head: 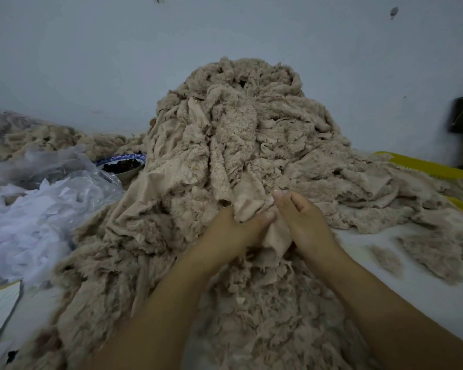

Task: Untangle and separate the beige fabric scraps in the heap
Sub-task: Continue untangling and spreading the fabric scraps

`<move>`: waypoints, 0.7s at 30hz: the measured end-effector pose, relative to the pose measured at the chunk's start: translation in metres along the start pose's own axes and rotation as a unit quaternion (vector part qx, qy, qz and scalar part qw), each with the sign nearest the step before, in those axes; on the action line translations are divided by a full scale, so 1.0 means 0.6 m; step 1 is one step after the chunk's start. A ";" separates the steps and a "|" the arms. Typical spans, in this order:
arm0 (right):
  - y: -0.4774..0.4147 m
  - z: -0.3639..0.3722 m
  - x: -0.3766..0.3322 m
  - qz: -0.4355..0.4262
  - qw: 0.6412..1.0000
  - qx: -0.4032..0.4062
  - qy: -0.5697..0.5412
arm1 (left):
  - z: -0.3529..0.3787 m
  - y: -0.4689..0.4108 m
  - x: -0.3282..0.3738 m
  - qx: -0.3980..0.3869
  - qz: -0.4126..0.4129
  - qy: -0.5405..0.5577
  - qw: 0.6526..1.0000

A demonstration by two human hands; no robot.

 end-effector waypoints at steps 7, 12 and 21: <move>0.000 0.016 0.009 -0.057 0.980 -0.076 0.172 | -0.027 -0.009 -0.028 0.034 -0.169 0.323 0.930; -0.003 0.007 0.005 -0.030 0.994 -0.036 0.098 | -0.022 -0.015 -0.028 0.024 -0.171 0.415 0.893; 0.004 0.006 0.011 0.064 0.998 -0.018 -0.005 | -0.022 -0.013 -0.016 0.006 -0.108 0.304 0.947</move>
Point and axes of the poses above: each hand's wrist, its own y-axis away from the middle knuckle, its own z-axis out of the palm, x = y × z, the point moved 8 cm from there along -y, towards the middle knuckle, and after that the axes turned 5 degrees about x, right-handed, at the moved point
